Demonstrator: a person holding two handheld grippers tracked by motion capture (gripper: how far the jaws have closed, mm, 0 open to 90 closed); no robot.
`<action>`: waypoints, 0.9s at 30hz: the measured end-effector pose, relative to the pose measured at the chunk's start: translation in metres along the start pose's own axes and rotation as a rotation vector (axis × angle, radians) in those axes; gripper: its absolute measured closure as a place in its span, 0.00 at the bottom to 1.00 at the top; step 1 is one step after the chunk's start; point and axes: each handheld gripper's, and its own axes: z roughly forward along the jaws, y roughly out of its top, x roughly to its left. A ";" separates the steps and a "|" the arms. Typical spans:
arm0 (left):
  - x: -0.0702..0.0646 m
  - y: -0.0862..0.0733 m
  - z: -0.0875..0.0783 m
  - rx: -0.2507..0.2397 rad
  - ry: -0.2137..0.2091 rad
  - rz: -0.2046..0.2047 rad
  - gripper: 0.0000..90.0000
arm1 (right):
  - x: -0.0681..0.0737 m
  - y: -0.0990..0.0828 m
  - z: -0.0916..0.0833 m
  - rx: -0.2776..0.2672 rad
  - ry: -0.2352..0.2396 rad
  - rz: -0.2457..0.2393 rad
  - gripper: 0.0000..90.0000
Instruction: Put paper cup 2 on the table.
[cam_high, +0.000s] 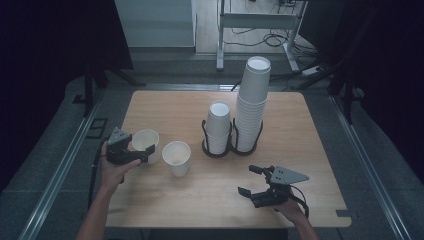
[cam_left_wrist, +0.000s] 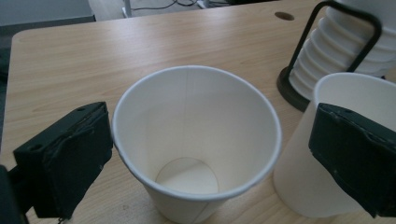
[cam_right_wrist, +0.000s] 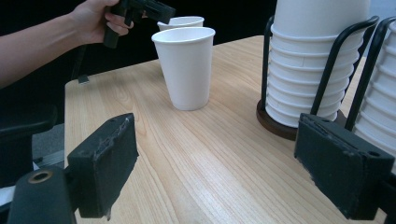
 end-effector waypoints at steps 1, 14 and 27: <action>-0.001 0.001 -0.003 -0.006 -0.002 0.004 0.00 | 0.000 0.000 0.000 0.000 0.000 0.000 0.15; -0.020 0.012 -0.037 -0.092 -0.037 0.057 0.00 | -0.001 0.001 -0.002 -0.005 -0.011 0.002 0.15; -0.067 0.014 -0.055 -0.152 -0.119 0.141 0.03 | -0.003 0.001 -0.004 -0.005 -0.050 0.009 0.15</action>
